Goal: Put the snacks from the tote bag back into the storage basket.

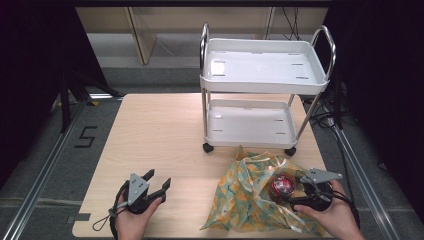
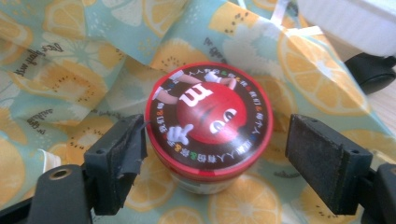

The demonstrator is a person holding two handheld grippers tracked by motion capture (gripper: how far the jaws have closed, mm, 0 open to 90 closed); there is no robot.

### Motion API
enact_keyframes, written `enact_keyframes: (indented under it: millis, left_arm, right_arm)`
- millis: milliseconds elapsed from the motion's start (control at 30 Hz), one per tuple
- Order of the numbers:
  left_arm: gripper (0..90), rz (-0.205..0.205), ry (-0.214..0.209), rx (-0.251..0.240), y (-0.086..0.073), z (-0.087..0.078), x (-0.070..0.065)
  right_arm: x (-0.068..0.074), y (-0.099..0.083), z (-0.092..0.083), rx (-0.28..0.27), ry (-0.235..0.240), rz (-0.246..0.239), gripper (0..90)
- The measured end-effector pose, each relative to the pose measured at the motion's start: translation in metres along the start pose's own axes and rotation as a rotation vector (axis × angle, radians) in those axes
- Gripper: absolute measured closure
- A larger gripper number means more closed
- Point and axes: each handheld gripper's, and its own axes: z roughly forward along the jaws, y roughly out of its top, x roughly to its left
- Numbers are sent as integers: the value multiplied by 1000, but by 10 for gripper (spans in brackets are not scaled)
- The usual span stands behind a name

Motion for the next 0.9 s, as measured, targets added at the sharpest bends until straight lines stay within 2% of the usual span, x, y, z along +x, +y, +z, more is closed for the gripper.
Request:
enact_keyframes:
  millis: [33,67,100,267,300,333,367,400,467,500,567,600,633,667,733,833,867,900]
  left_arm:
    - [352,-2,0,-2,0,0,0]
    - [352,-2,1,-2,0,0,0]
    - [352,-3,1,-3,0,0,0]
    - [351,0,1,1,0,0,0]
    - [350,-1,0,0,0,0,0]
    - [350,1,0,1,0,0,0]
    - [349,1,1,0,0,0,0]
    - [349,1,0,-1,0,0,0]
    - [349,0,0,0,0,0,0]
    - [349,1,-1,-2,0,0,1]
    - [349,1,0,-1,0,0,0]
    - [349,2,0,0,0,1,0]
    - [349,2,1,0,0,1,0]
    - [349,3,0,1,0,1,0]
    - [349,2,-7,3,0,1,0]
    - [349,3,2,5,0,0,0]
    - [349,5,1,3,0,0,0]
    - [349,5,1,4,0,0,0]
  right_arm:
    - [-1,2,1,2,-1,-21,211]
    - [2,3,2,22,8,6,204]
    - [2,6,5,37,7,-32,188]
    - [3,8,13,74,2,-30,182]
    - [3,8,19,46,-8,-35,180]
    - [3,9,18,105,2,-34,178]
    - [3,8,23,69,-12,-35,177]
    - [4,9,23,134,2,-7,178]
    - [5,8,25,132,4,3,179]
    - [3,6,29,115,-8,-31,180]
    - [4,7,29,135,-1,-19,182]
    - [4,5,31,116,-7,-15,182]
    - [4,6,30,139,1,-4,186]
    - [4,5,32,138,-10,-21,192]
    - [3,6,31,155,2,-26,202]
    - [3,7,31,160,4,-18,208]
    - [3,6,33,138,4,-14,212]
    - [3,8,33,152,-13,-36,209]
